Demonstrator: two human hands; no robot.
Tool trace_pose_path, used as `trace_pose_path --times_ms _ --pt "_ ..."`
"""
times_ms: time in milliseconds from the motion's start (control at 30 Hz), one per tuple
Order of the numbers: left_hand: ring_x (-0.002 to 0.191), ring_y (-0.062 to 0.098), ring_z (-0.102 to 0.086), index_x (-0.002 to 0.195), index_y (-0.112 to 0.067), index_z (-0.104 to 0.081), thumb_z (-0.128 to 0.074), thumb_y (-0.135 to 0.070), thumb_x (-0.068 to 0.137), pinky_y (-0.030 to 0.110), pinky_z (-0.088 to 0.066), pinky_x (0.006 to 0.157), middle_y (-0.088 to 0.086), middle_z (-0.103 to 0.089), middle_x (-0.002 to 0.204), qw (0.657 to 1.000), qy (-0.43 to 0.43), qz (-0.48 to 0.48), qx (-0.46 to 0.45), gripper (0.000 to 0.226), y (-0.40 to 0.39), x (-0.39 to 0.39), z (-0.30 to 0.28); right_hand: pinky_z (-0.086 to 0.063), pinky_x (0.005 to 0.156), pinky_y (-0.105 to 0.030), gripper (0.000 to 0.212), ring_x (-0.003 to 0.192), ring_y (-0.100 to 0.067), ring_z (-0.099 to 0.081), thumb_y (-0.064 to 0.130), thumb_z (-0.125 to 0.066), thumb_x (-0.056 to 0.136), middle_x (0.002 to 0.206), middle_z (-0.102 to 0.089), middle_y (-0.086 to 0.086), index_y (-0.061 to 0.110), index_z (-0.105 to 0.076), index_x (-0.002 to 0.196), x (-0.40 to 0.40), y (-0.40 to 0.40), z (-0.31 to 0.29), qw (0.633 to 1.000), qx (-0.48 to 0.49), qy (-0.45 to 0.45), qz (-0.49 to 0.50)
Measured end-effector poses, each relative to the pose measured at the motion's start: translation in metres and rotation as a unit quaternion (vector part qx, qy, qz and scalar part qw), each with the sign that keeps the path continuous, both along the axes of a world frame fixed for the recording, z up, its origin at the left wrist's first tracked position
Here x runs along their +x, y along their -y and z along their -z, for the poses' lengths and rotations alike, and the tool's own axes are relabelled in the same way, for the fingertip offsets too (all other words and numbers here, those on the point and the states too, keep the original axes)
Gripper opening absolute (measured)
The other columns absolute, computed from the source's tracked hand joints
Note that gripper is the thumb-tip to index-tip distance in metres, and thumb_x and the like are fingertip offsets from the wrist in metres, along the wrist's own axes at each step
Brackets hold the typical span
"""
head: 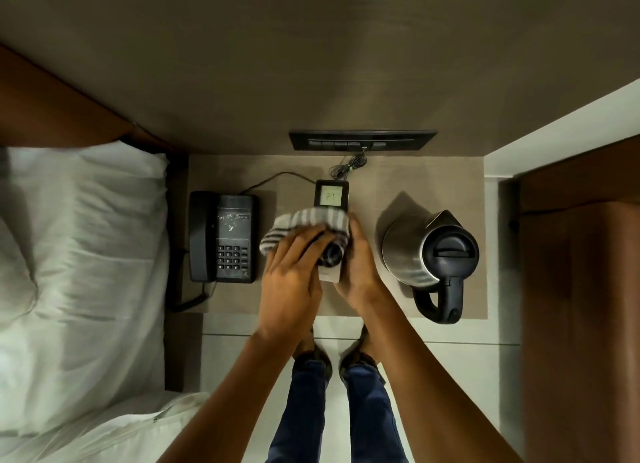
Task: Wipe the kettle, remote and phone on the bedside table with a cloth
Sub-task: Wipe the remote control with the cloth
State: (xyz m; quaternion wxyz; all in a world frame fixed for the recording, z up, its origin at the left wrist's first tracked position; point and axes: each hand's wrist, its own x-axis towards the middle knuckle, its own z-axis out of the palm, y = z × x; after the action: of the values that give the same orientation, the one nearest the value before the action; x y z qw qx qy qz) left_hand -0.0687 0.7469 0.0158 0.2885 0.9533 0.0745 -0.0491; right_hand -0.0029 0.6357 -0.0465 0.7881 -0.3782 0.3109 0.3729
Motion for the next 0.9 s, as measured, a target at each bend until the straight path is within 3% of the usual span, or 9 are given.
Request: trace_pose_path --times_ms 100,200,333,467,567,633,733,800,900 --pt "0.128 0.026 -0.058 0.133 -0.02 -0.065 -0.045 -0.017 0.094 0.05 -0.05 0.104 0.002 -0.065 0.138 1.0 0.001 0.013 0.001 0.043 0.003 -0.023 -0.006 -0.059 0.105 -0.043 0.07 0.112 -0.028 -0.077 0.069 -0.038 0.107 0.118 -0.081 -0.015 0.018 -0.085 0.112 0.004 0.002 -0.001 0.999 -0.008 -0.016 -0.034" --pt "0.119 0.028 -0.06 0.136 -0.017 -0.064 -0.043 -0.016 0.095 0.047 -0.052 0.097 0.005 -0.065 0.137 0.999 0.015 -0.029 0.004 0.046 0.005 -0.002 -0.009 -0.055 0.102 -0.042 0.064 0.106 -0.026 -0.074 0.06 -0.036 0.11 0.113 -0.079 -0.014 0.019 -0.085 0.106 -0.003 -0.001 -0.006 1.0 0.017 -0.013 -0.007" --pt "0.116 0.026 -0.054 0.138 -0.015 -0.061 -0.053 -0.008 0.093 0.036 -0.045 0.096 0.007 -0.064 0.134 0.995 0.063 -0.064 0.039 0.046 0.001 0.06 -0.008 -0.052 0.097 -0.037 0.044 0.107 -0.025 -0.071 0.045 -0.047 0.106 0.122 -0.075 -0.013 0.018 -0.075 0.126 -0.01 -0.011 -0.014 0.997 0.064 -0.002 0.036" --pt "0.112 0.024 -0.049 0.134 -0.008 -0.063 -0.053 -0.008 0.097 0.032 -0.044 0.095 0.01 -0.062 0.129 0.996 0.071 -0.036 0.044 0.039 -0.007 0.059 -0.004 -0.057 0.081 -0.032 0.047 0.095 -0.021 -0.074 0.049 -0.04 0.112 0.111 -0.076 -0.008 0.022 -0.078 0.121 -0.01 -0.012 -0.011 0.999 0.04 0.009 0.006" --pt "0.106 0.022 -0.05 0.125 -0.005 -0.065 -0.069 0.0 0.09 0.025 -0.043 0.09 0.013 -0.063 0.122 0.998 0.047 -0.023 0.024 0.036 -0.013 0.018 0.0 -0.059 0.087 -0.036 0.053 0.096 -0.023 -0.075 0.057 -0.04 0.11 0.111 -0.077 -0.01 0.02 -0.076 0.122 -0.012 -0.008 -0.006 1.0 0.017 0.001 -0.012" --pt "0.106 0.024 -0.055 0.124 -0.005 -0.066 -0.075 0.0 0.086 0.028 -0.049 0.089 0.013 -0.063 0.121 1.0 0.02 0.003 -0.007 0.039 -0.014 -0.008 0.0 -0.058 0.094 -0.041 0.059 0.101 -0.024 -0.076 0.066 -0.046 0.104 0.112 -0.078 -0.011 0.019 -0.075 0.126 -0.013 -0.006 -0.002 1.0 0.001 -0.01 -0.019" --pt "0.108 0.023 -0.06 0.126 -0.009 -0.063 -0.075 -0.003 0.085 0.029 -0.053 0.091 0.004 -0.058 0.124 0.998 -0.001 0.031 -0.048 0.043 -0.017 -0.018 -0.006 -0.062 0.086 -0.039 0.059 0.094 -0.023 -0.076 0.067 -0.047 0.104 0.103 -0.079 -0.009 0.021 -0.083 0.115 -0.017 -0.005 0.002 1.0 0.016 -0.024 -0.004" --pt "0.108 0.02 -0.059 0.121 -0.013 -0.061 -0.073 -0.005 0.086 0.03 -0.057 0.09 0.0 -0.052 0.124 0.998 0.01 -0.011 -0.053 0.038 -0.019 -0.001 -0.01 -0.06 0.081 -0.037 0.059 0.09 -0.024 -0.074 0.061 -0.041 0.109 0.103 -0.076 -0.011 0.022 -0.085 0.11 -0.02 -0.006 0.001 0.999 0.036 -0.017 0.014" --pt "0.108 0.021 -0.055 0.116 -0.015 -0.059 -0.074 -0.006 0.086 0.029 -0.055 0.088 0.0 -0.05 0.121 0.994 0.059 -0.089 -0.037 0.035 -0.02 0.046 -0.009 -0.056 0.077 -0.034 0.058 0.091 -0.023 -0.071 0.056 -0.035 0.114 0.107 -0.076 -0.01 0.021 -0.081 0.118 -0.02 -0.011 -0.003 0.998 0.062 0.001 0.027"
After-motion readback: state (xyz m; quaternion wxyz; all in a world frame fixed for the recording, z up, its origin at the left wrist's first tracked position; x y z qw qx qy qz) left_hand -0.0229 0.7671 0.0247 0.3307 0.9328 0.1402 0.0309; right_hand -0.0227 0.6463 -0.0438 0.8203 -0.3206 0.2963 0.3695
